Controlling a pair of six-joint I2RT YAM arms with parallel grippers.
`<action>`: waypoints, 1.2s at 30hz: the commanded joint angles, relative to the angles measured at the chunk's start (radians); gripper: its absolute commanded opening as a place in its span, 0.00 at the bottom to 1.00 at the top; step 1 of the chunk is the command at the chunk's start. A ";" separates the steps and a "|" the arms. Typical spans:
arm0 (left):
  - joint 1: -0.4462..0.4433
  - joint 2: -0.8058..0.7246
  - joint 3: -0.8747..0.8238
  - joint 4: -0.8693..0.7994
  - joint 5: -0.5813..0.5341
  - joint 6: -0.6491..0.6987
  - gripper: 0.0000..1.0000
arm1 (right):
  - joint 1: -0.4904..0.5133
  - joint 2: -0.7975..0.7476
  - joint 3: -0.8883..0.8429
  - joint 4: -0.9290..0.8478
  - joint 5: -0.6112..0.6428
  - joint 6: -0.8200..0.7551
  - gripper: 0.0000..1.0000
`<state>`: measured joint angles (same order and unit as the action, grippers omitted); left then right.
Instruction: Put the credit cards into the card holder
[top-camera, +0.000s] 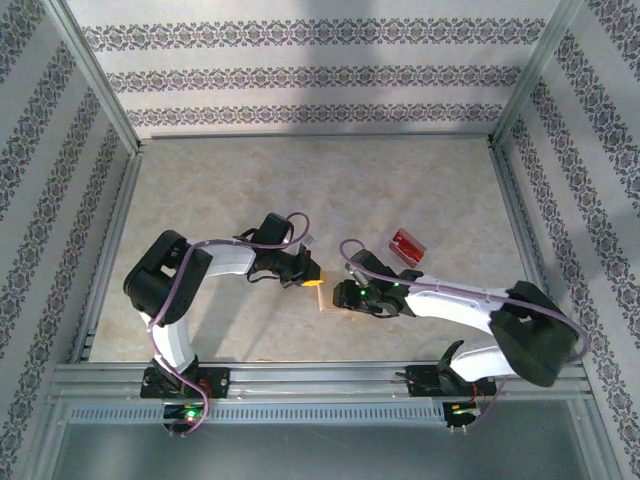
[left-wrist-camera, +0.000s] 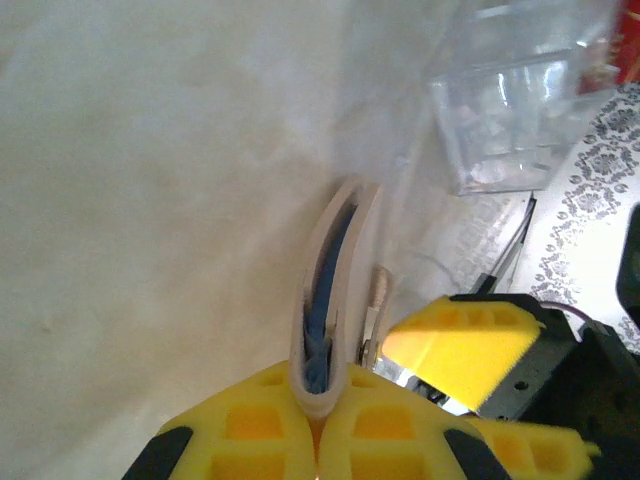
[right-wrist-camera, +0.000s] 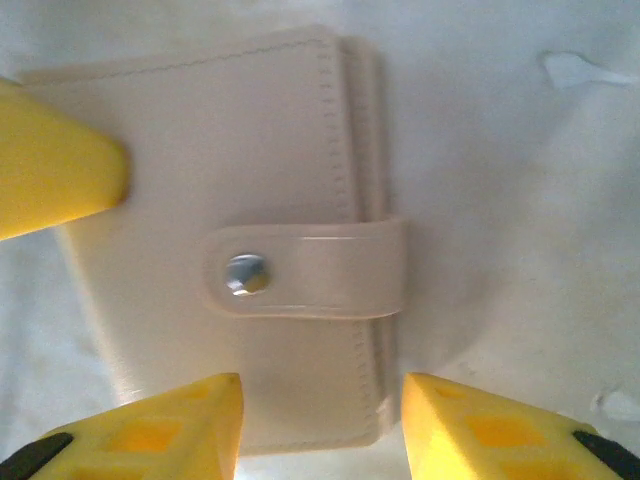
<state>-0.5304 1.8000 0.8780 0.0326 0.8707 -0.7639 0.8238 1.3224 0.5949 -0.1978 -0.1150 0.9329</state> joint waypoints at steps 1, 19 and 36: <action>-0.004 -0.098 0.016 -0.089 -0.042 0.088 0.00 | 0.017 -0.146 0.023 -0.074 0.068 -0.034 0.49; 0.129 -0.336 0.046 -0.259 -0.143 0.293 0.00 | 0.124 -0.068 0.381 -0.273 0.179 -0.125 0.50; 0.129 -0.360 0.010 -0.186 -0.055 0.259 0.00 | 0.087 0.173 0.524 -0.307 0.180 -0.122 0.37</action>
<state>-0.4053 1.4612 0.8993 -0.1825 0.7853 -0.5076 0.9241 1.4975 1.0981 -0.4778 0.0383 0.8116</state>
